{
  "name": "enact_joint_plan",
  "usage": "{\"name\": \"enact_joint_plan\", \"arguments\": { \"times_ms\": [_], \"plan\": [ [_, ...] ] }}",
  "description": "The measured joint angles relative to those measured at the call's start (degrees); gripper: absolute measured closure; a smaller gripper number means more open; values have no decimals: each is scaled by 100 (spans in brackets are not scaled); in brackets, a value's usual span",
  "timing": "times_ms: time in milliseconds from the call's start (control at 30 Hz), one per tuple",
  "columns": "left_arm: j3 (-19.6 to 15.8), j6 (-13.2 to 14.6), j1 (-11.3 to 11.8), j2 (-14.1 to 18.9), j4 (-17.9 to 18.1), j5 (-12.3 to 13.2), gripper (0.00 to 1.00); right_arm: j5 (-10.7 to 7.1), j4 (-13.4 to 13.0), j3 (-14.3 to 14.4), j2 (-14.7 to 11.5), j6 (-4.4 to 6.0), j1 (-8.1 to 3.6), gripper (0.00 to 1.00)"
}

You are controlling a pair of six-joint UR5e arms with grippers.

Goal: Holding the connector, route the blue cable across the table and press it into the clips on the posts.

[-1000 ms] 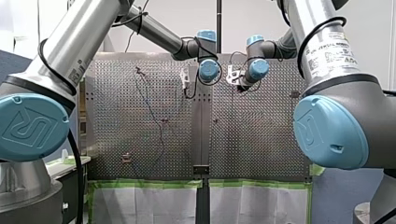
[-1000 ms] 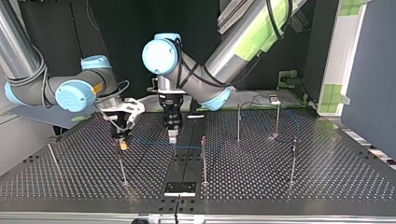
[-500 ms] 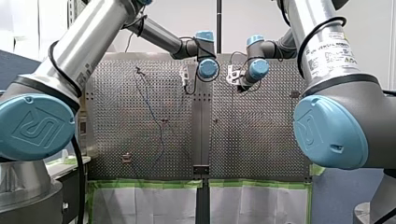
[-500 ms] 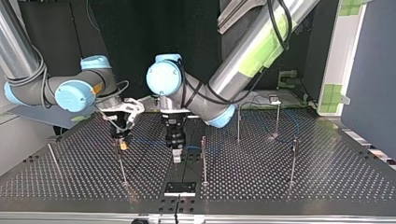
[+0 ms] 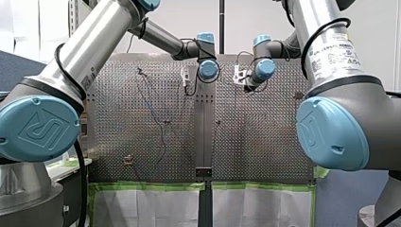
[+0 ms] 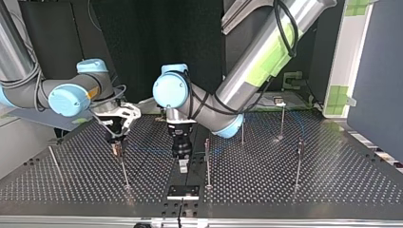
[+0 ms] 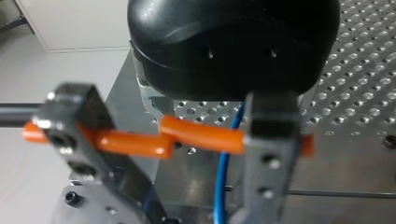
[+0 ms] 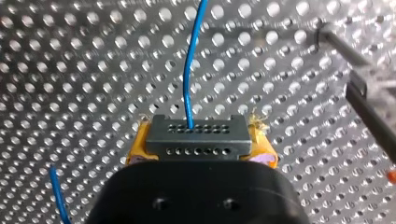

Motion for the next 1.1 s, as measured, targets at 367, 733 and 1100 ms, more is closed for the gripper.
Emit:
{"name": "enact_joint_plan", "arguments": {
  "times_ms": [367,733,1100],
  "plan": [
    [0,181,6,-1,-59,129,0,-4,6,-42,-2,9,-72,100],
    [-25,208,-24,-1,24,181,92,-4,16,-46,-8,-11,-73,100],
    [-49,120,-86,3,-330,134,100,3,69,-40,-8,-25,-23,100]
  ]
}}
